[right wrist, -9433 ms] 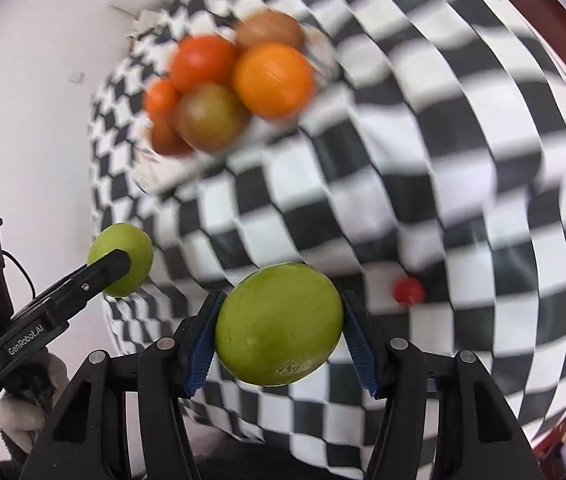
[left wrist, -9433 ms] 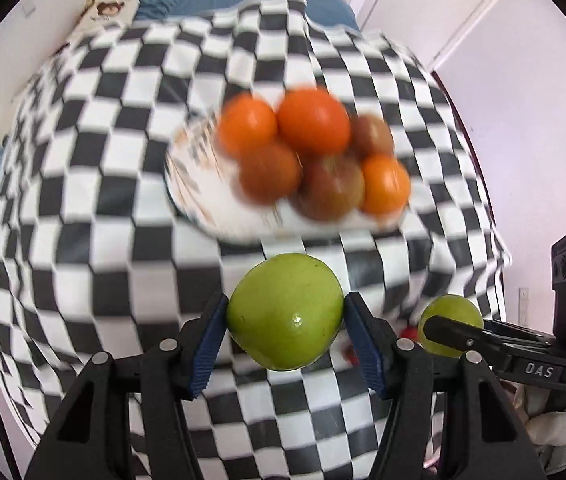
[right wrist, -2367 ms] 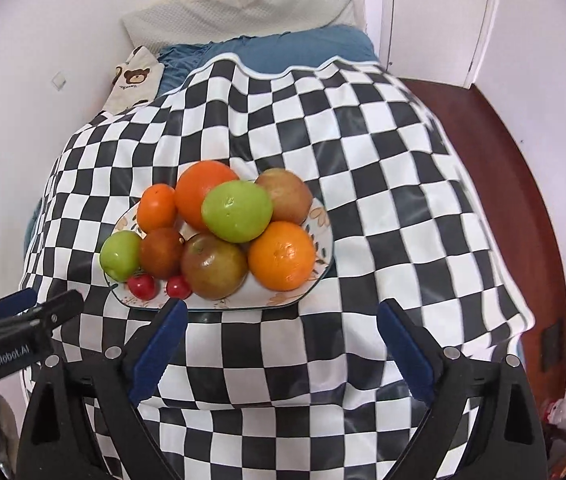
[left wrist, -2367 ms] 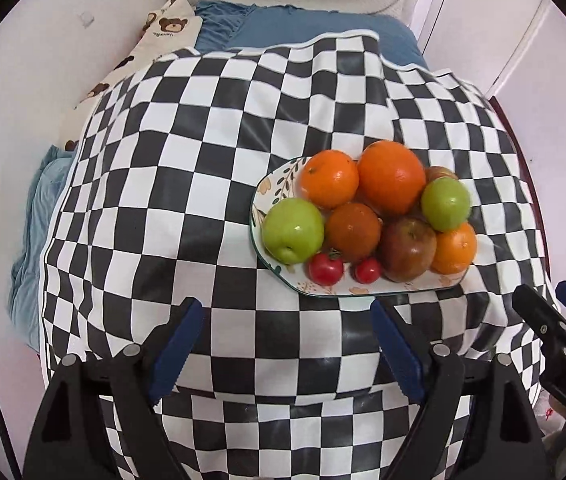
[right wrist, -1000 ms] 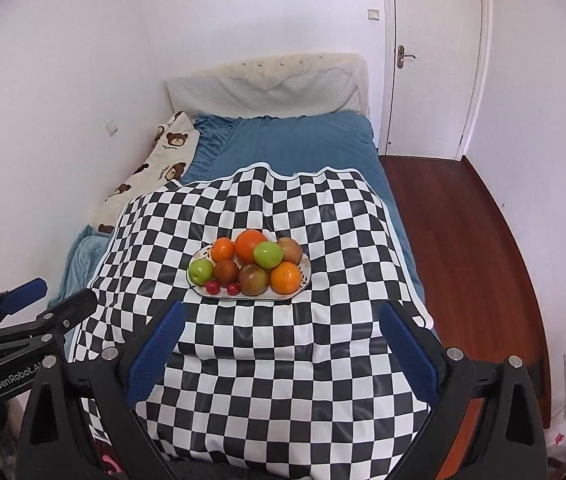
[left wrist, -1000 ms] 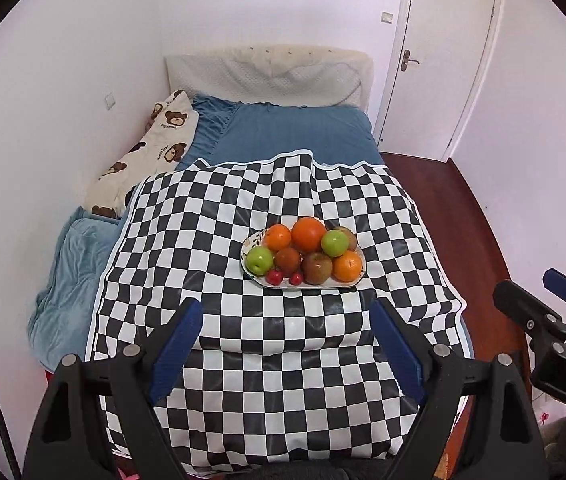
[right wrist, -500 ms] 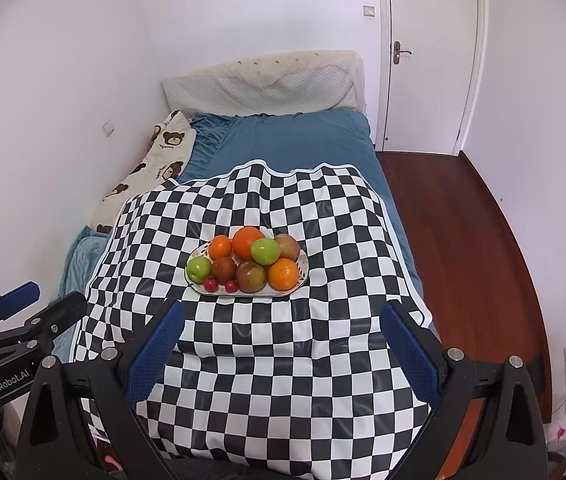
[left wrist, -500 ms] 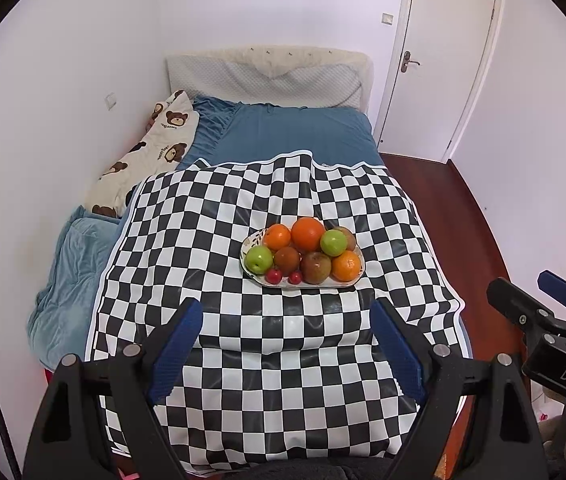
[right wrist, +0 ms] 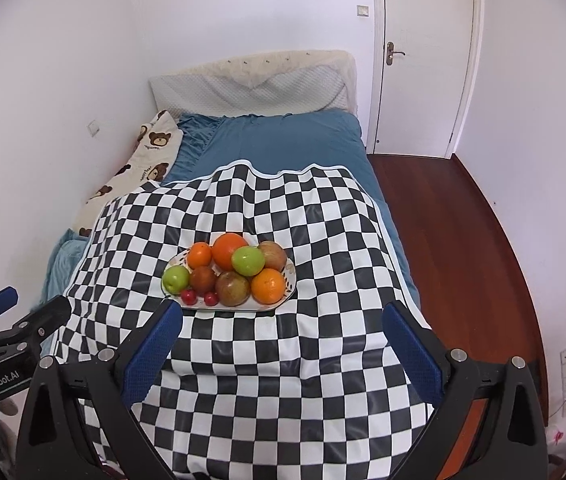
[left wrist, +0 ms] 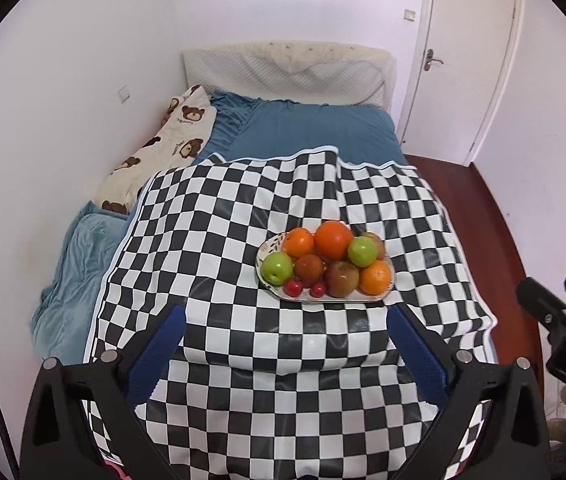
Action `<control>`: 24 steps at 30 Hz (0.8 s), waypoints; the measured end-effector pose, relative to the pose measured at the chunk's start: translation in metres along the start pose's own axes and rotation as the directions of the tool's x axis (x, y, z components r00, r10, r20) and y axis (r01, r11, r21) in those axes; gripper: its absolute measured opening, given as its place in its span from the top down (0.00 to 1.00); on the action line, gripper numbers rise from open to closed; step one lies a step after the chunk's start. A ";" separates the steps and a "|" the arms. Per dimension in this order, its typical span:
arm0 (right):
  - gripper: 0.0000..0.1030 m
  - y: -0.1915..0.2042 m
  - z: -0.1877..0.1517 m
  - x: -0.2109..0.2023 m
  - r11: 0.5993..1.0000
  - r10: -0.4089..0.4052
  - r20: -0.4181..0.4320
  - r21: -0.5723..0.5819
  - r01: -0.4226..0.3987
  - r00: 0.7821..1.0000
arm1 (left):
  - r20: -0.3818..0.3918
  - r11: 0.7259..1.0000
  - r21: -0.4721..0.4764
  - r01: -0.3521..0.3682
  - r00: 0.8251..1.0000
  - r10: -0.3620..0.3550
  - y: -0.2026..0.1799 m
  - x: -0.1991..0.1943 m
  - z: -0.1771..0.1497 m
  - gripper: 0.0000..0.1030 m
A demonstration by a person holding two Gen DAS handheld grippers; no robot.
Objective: Organize fruits
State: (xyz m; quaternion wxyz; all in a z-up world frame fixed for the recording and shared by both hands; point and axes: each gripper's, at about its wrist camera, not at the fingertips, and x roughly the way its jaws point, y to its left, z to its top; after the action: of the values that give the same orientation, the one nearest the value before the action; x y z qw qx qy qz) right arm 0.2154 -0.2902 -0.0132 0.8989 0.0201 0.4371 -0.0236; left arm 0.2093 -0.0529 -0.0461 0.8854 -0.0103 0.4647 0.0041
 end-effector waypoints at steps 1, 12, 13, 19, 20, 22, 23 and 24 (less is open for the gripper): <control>0.01 0.001 0.001 0.005 1.000 -0.005 -0.001 -0.002 0.005 1.000 | -0.004 1.000 -0.005 -0.006 1.000 0.006 0.000 0.006 0.001 0.00; 0.01 0.008 0.006 0.054 1.000 -0.023 -0.021 0.000 0.023 1.000 | -0.010 0.999 0.001 -0.046 0.999 0.046 0.002 0.040 0.012 0.00; 0.01 0.007 0.006 0.057 1.000 -0.020 -0.024 0.004 0.020 1.000 | -0.008 0.999 0.006 -0.045 0.999 0.045 0.001 0.041 0.013 0.00; 0.01 0.007 0.006 0.065 1.000 -0.026 -0.026 0.007 0.026 0.999 | -0.010 0.999 0.020 -0.041 0.999 0.041 -0.002 0.047 0.014 0.00; 0.01 0.007 0.005 0.067 1.000 -0.027 -0.029 0.008 0.027 0.999 | -0.010 0.999 0.023 -0.042 0.999 0.042 -0.002 0.048 0.014 0.00; 0.01 0.007 0.003 0.069 0.999 -0.032 -0.031 0.012 0.032 0.999 | -0.011 0.999 0.021 -0.039 0.999 0.039 -0.002 0.046 0.013 0.00; 0.01 0.007 0.003 0.071 0.999 -0.032 -0.032 0.013 0.032 0.999 | -0.010 0.999 0.025 -0.039 0.999 0.039 -0.003 0.047 0.013 0.00; 0.01 0.006 0.002 0.070 0.999 -0.035 -0.032 0.013 0.035 0.999 | -0.012 0.999 0.025 -0.041 0.999 0.041 -0.003 0.047 0.013 0.00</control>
State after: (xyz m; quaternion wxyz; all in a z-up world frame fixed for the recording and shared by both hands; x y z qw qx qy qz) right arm 0.2604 -0.2860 -0.0666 0.8910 0.0187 0.4516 -0.0418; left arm 0.2464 -0.0554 -0.0775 0.8824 0.0103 0.4701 0.0163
